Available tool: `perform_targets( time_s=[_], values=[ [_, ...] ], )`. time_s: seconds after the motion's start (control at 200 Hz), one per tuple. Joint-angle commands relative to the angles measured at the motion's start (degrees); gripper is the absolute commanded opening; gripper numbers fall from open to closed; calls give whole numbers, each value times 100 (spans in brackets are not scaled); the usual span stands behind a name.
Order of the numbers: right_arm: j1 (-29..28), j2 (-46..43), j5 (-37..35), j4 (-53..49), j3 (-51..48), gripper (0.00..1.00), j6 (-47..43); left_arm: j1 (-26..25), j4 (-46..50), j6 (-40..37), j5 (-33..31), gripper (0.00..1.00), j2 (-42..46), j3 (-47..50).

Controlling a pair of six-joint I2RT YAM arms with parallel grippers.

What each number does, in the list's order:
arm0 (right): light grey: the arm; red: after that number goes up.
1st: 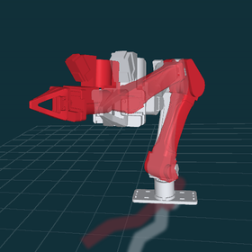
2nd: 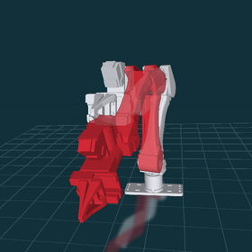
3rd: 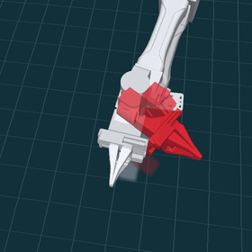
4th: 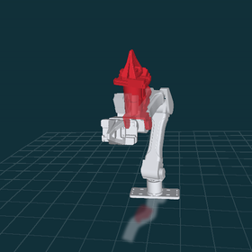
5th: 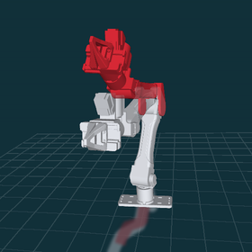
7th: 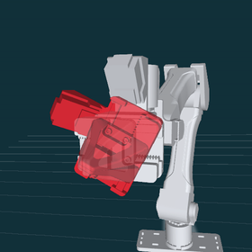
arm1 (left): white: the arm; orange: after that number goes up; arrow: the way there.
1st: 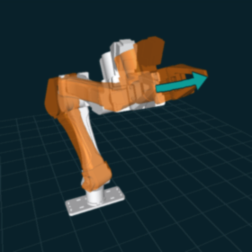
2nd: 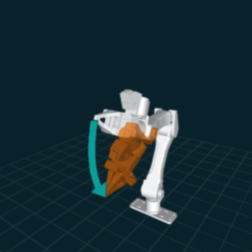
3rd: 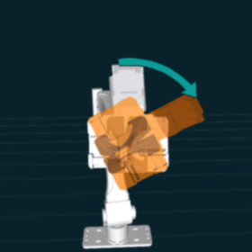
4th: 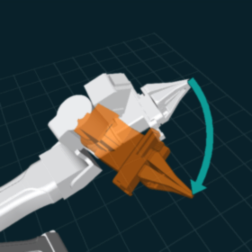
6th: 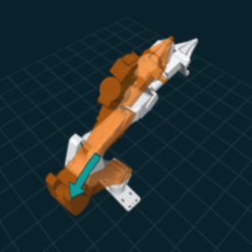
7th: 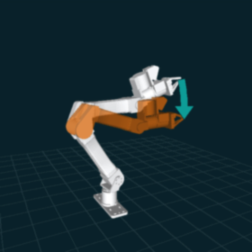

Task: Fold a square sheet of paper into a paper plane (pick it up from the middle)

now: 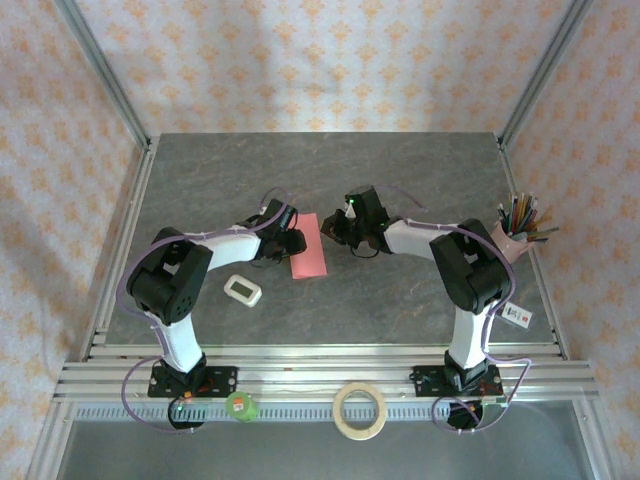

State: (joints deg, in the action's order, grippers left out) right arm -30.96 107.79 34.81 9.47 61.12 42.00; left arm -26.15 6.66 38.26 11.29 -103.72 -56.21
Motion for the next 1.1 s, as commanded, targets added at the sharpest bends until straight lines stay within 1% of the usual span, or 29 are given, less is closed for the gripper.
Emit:
perform_targets(
  time_s=[0.0,0.17,0.195,0.41,0.741,1.091],
  values=[
    [-4,59,-91,48,42,12,27,31,334,-221,-43,46,-535,110],
    [2,75,-80,44,48,12,27,31,359,-89,-148,45,-533,83],
    [3,76,-79,37,44,12,27,29,363,-63,-164,46,-695,75],
    [2,120,-18,28,53,12,3,25,330,67,-184,45,-772,79],
    [-33,243,174,77,74,11,-44,20,329,-193,-30,46,-805,84],
    [-87,380,236,69,171,11,-82,18,344,-187,-30,45,-904,57]
  ],
)
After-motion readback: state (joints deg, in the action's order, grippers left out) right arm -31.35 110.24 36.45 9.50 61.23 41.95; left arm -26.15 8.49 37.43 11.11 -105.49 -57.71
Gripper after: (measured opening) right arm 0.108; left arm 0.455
